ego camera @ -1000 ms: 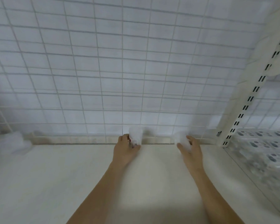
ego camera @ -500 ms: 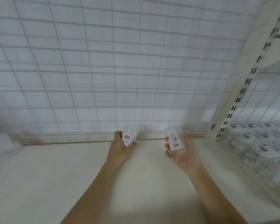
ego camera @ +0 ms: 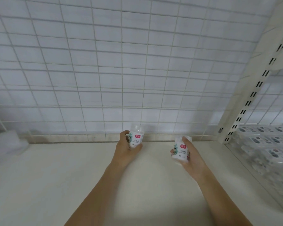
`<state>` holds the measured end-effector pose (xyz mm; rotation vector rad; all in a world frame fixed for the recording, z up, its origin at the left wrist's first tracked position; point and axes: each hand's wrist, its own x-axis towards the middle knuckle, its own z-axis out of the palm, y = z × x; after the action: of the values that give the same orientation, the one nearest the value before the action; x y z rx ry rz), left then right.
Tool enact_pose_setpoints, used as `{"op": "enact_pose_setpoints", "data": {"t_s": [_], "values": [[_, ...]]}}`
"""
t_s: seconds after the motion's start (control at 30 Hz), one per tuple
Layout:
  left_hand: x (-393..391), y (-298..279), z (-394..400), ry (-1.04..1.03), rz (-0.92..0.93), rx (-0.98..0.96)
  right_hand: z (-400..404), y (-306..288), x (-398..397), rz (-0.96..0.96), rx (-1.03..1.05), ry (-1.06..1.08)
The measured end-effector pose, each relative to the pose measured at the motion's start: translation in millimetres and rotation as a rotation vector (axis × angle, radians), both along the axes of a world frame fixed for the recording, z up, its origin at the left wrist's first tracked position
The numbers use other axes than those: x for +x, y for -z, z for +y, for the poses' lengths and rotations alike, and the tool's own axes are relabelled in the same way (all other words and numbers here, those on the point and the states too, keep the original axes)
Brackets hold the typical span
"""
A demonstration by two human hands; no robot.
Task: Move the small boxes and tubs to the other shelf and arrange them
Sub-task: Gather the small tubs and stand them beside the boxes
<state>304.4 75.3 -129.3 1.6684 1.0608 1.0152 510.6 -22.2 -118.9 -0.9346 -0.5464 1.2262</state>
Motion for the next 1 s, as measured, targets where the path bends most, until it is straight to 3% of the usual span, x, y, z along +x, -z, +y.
{"op": "enact_pose_setpoints", "data": {"t_s": [0.2, 0.4, 0.6, 0.8, 1.0], "values": [[-2.9, -0.6, 2.4, 0.076, -0.115, -0.082, 2.2, 8.2, 2.6, -0.206, -0.001, 0.104], [-7.0, -0.4, 8.0, 0.154, -0.293, -0.205, 0.9, 7.1, -1.4, -0.242, -0.001, 0.114], [-1.7, -1.8, 1.0, 0.207, -0.29, -0.242, -20.9, -4.1, -12.0, -0.283, -0.004, 0.231], [37.1, -32.2, -45.0, 0.519, -0.197, -0.245, -103.4, -33.5, 18.6, -0.56, -0.007, 0.275], [121.5, -62.0, -136.2, 0.711, -0.184, -0.316, -223.8, -52.1, 68.9, -0.647, -0.066, 0.454]]}}
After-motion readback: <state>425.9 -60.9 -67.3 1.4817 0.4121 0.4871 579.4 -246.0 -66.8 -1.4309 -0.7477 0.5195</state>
